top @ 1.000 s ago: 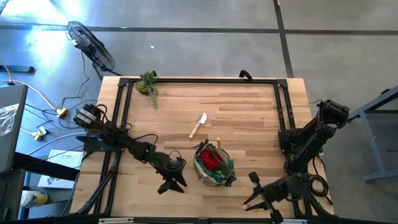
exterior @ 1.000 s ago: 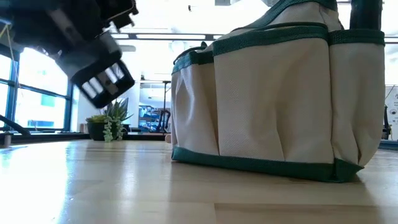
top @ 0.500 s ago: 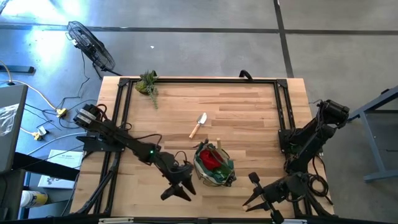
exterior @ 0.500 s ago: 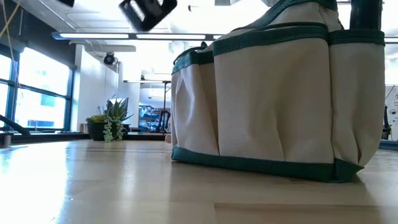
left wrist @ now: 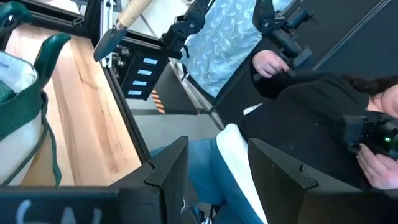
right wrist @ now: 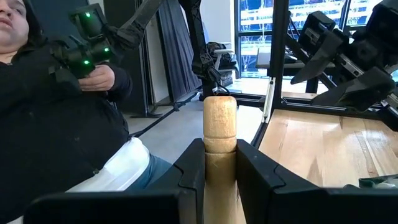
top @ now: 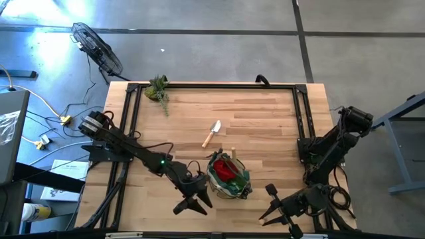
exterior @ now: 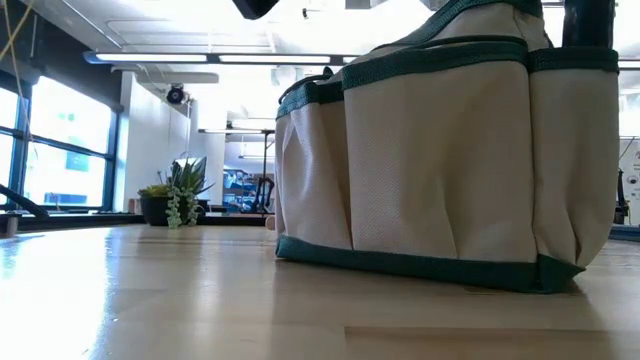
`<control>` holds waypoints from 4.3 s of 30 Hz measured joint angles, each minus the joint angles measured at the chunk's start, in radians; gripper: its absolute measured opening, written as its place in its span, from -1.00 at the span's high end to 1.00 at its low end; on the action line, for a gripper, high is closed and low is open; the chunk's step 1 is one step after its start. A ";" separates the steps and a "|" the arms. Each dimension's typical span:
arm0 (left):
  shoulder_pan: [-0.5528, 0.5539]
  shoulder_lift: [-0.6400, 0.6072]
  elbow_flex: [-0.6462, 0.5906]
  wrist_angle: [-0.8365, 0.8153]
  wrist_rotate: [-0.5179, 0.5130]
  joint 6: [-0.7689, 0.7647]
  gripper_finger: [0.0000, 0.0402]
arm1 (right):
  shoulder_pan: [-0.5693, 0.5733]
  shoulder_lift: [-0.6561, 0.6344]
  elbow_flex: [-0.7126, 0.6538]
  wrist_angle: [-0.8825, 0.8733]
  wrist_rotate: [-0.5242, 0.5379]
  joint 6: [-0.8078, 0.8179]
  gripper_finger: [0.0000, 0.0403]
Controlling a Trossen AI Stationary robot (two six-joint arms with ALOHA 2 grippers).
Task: Pick & Place Garden tools in Gardening bag
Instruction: Put the right trowel into the light brown gardening bag
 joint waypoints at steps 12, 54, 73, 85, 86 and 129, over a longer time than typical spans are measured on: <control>0.000 0.000 0.000 -0.083 -0.202 -0.007 0.20 | 0.000 0.000 0.000 -0.008 0.000 0.000 0.74; -0.008 0.001 -0.001 -0.020 -0.240 0.247 -0.33 | -0.209 0.001 0.000 0.207 -0.395 -0.112 0.74; -0.047 0.001 0.231 -0.270 -0.624 0.499 -0.33 | -0.254 0.001 0.000 0.293 -0.439 -0.217 0.74; -0.052 0.000 0.234 -0.277 -0.640 0.496 -0.33 | -0.358 0.000 0.038 0.330 -0.516 -0.234 0.74; -0.052 0.000 0.234 -0.276 -0.640 0.496 -0.33 | -0.367 0.000 0.053 0.306 -0.525 -0.234 0.74; -0.052 0.000 0.234 -0.269 -0.598 0.494 -0.33 | -0.557 0.142 0.226 0.111 -0.620 -0.104 0.74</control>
